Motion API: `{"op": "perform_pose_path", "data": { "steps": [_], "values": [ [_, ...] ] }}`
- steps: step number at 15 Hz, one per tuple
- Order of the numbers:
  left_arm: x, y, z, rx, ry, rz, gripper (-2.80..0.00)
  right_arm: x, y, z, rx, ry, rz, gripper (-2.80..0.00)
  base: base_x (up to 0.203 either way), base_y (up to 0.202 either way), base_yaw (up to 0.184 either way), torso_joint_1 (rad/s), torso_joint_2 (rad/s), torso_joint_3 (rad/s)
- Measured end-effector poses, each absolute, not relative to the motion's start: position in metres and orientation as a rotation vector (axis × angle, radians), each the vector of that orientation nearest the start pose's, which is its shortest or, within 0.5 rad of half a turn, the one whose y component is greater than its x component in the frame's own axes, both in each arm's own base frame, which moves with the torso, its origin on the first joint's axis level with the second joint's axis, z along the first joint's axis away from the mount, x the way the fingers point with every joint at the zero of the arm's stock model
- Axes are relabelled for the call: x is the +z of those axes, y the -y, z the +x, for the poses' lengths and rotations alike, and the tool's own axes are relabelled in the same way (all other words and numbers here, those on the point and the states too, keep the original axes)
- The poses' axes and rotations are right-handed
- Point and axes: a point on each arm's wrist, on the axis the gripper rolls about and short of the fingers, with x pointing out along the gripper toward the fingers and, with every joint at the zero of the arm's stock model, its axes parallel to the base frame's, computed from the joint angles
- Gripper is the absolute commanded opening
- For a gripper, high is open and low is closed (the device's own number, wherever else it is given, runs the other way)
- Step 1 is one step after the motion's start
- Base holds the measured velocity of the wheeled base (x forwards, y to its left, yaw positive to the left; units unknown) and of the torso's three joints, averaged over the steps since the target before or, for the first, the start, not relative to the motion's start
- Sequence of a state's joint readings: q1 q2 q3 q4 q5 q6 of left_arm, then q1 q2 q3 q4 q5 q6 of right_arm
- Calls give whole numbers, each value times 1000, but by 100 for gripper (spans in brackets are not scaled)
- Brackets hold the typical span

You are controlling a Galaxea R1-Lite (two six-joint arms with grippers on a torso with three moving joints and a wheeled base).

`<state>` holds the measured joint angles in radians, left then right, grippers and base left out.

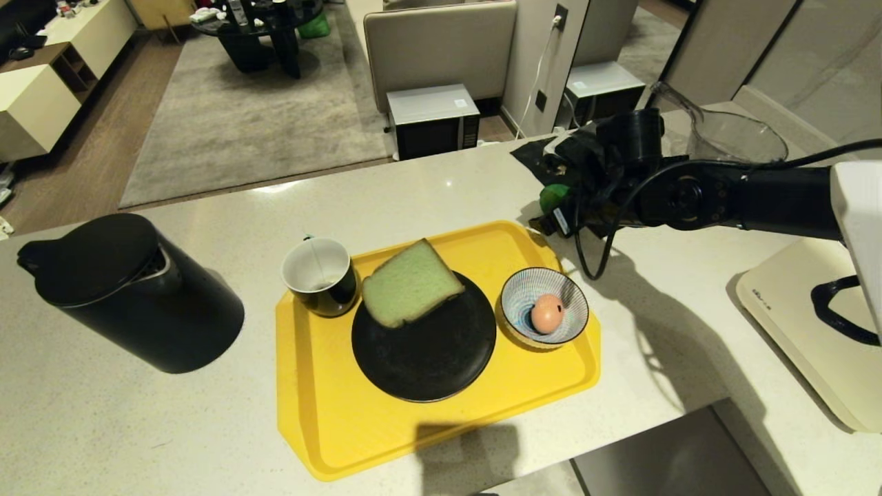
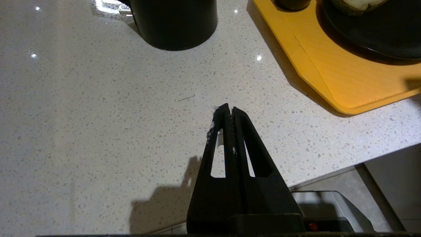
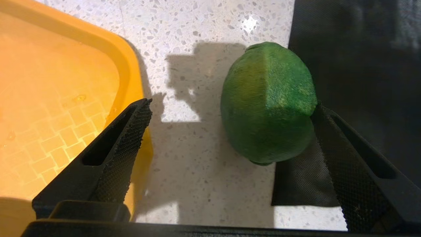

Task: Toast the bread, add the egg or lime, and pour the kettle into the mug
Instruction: Put the fruit on a plate

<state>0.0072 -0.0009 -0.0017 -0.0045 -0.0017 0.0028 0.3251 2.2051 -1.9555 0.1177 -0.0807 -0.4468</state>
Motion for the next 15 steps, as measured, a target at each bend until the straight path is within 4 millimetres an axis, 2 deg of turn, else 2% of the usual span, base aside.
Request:
{"op": "perform_pose_path", "data": {
  "steps": [10, 11, 15],
  "values": [
    [76, 0, -23, 6, 7, 2, -280, 222, -148, 449, 283, -289, -507, 0, 0, 0, 0, 0, 0, 0],
    [76, 0, -23, 6, 6, 3, -280, 222, -147, 449, 282, -291, -506, -280, 0, 0, 0, 0, 0, 0],
    [76, 0, -23, 6, 7, 3, -280, 221, -147, 450, 278, -291, -506, -280, 0, 0, 0, 0, 0, 0]
  ]
}}
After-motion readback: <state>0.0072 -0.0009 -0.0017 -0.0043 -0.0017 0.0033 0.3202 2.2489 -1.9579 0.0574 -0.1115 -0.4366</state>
